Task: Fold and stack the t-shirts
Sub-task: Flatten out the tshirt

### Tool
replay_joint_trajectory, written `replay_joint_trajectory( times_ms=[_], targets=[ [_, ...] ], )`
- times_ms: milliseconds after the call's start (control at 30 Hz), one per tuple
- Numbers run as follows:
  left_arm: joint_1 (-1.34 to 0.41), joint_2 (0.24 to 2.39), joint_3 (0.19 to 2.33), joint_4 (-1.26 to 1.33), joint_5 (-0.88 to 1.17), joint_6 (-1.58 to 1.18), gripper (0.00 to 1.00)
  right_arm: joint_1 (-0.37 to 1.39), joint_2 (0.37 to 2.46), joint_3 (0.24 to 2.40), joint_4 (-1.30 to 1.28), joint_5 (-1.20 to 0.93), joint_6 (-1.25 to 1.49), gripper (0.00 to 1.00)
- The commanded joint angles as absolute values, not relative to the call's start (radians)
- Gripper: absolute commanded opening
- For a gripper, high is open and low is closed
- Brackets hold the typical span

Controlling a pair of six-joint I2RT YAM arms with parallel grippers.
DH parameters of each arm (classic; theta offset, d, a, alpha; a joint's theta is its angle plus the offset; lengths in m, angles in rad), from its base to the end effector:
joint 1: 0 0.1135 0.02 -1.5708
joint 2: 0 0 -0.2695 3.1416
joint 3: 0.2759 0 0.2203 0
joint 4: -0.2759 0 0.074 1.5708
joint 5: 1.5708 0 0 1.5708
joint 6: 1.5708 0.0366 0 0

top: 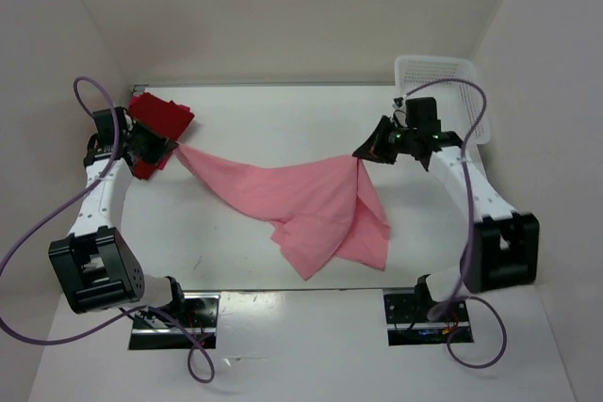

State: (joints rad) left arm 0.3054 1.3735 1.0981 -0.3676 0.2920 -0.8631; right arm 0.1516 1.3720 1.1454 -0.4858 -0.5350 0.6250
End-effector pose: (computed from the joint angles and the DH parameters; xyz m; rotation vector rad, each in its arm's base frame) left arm 0.2652 0.0726 0.3125 -1.1025 1.9673 -0.6277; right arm 0.2608 0.0587 0.3196 0.2646 2.3544 1.0036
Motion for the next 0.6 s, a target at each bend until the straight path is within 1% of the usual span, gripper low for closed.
replay_joint_trajectory(
  times_ms=[0, 33, 67, 133, 167, 233, 267, 300, 367, 400, 433, 467, 500, 533, 567],
  targets=[
    [0.311, 1.325, 1.068, -0.356, 0.295, -0.844, 0.00, 0.107, 1.517, 1.150, -0.275, -0.531, 0.566, 0.00],
    [0.311, 1.325, 1.068, -0.356, 0.295, -0.844, 0.00, 0.097, 1.633, 1.187, -0.275, -0.531, 0.545, 0.00],
    [0.311, 1.315, 1.059, -0.356, 0.295, -0.844, 0.00, 0.097, 1.690, 1.289, -0.275, -0.519, 0.545, 0.00],
    [0.311, 1.315, 1.058, -0.356, 0.295, -0.844, 0.00, 0.106, 1.797, 1.424, -0.313, -0.474, 0.535, 0.00],
    [0.311, 1.315, 1.058, -0.356, 0.295, -0.844, 0.00, 0.120, 1.875, 1.568, -0.377, -0.474, 0.525, 0.00],
    [0.311, 1.315, 1.058, -0.367, 0.295, -0.844, 0.00, 0.138, 1.894, 1.676, -0.399, -0.442, 0.525, 0.18],
    [0.311, 1.304, 1.058, -0.367, 0.284, -0.844, 0.00, 0.164, 1.866, 1.677, -0.399, -0.425, 0.525, 0.39],
    [0.311, 1.304, 1.043, -0.367, 0.284, -0.844, 0.00, 0.179, 1.843, 1.677, -0.416, -0.382, 0.525, 0.47],
    [0.311, 1.292, 1.026, -0.367, 0.284, -0.844, 0.00, 0.207, 1.778, 1.602, -0.440, -0.345, 0.500, 0.54],
    [0.311, 1.283, 1.006, -0.367, 0.284, -0.844, 0.00, 0.227, 1.682, 1.539, -0.430, -0.335, 0.511, 0.54],
    [0.299, 1.282, 0.996, -0.367, 0.273, -0.835, 0.00, 0.227, 1.622, 1.373, -0.408, -0.334, 0.528, 0.55],
    [0.290, 1.270, 0.983, -0.367, 0.273, -0.834, 0.00, 0.244, 1.562, 1.286, -0.370, -0.324, 0.563, 0.55],
    [0.290, 1.270, 0.961, -0.367, 0.264, -0.834, 0.00, 0.262, 1.445, 1.205, -0.370, -0.305, 0.586, 0.55],
    [0.281, 1.270, 0.960, -0.367, 0.264, -0.824, 0.00, 0.262, 1.392, 1.055, -0.359, -0.293, 0.609, 0.50],
    [0.281, 1.270, 0.950, -0.379, 0.264, -0.824, 0.00, 0.276, 1.344, 0.986, -0.359, -0.310, 0.650, 0.44]
  ],
)
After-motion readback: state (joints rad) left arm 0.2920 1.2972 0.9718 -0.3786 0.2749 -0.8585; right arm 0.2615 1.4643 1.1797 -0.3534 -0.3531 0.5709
